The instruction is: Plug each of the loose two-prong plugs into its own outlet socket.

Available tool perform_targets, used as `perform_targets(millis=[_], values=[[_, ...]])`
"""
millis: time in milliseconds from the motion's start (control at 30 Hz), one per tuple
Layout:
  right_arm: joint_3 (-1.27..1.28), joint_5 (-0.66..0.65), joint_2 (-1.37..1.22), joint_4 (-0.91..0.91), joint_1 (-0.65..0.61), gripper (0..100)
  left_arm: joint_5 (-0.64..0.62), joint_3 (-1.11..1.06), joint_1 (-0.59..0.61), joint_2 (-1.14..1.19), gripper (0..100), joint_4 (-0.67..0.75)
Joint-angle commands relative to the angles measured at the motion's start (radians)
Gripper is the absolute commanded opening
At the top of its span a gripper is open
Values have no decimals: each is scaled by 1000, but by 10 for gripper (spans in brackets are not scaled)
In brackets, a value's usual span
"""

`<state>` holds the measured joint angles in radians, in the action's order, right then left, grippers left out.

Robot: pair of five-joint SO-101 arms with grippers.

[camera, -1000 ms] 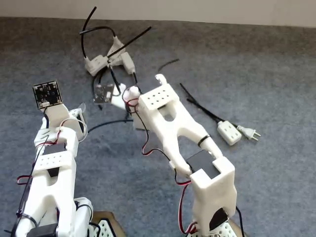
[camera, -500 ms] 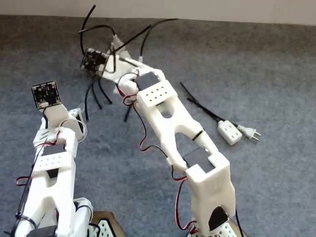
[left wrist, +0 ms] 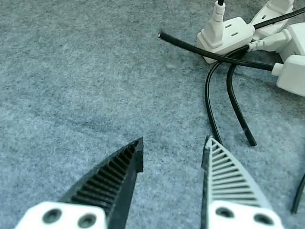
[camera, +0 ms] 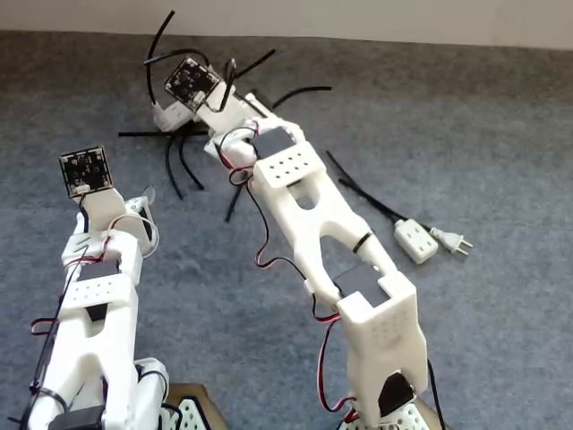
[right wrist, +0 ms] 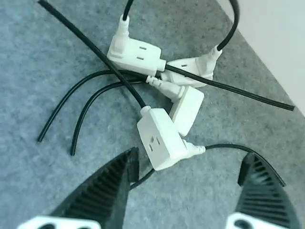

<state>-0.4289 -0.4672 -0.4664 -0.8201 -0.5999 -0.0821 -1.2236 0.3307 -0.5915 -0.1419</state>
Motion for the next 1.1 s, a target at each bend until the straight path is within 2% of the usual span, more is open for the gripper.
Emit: perform_targets(millis=[0, 133, 300, 533, 633, 767, 867, 1000, 1067], values=[[-174, 9, 124, -173, -33, 320, -9, 4, -10, -15, 214, 25], [-375, 9, 196, -455, -93, 320, -9, 4, -10, -15, 214, 25], [-618, 9, 260, -654, -99, 320, -9, 4, -10, -15, 214, 25], [-872, 6, 349, -926, 10, 317, -9, 4, -10, -15, 214, 25], [-921, 8, 435, -944, 104, 317, -9, 4, -10, -15, 214, 25], [-883, 5, 576, -944, 269, 317, -9, 4, -10, -13, 214, 25], [-805, 8, 670, -944, 446, 317, -9, 2, -10, -12, 214, 25], [-544, -2, 768, -944, 657, 317, -9, 2, -10, -8, 214, 25], [-326, -132, 812, -946, 676, 317, -9, 2, -10, -8, 214, 25]])
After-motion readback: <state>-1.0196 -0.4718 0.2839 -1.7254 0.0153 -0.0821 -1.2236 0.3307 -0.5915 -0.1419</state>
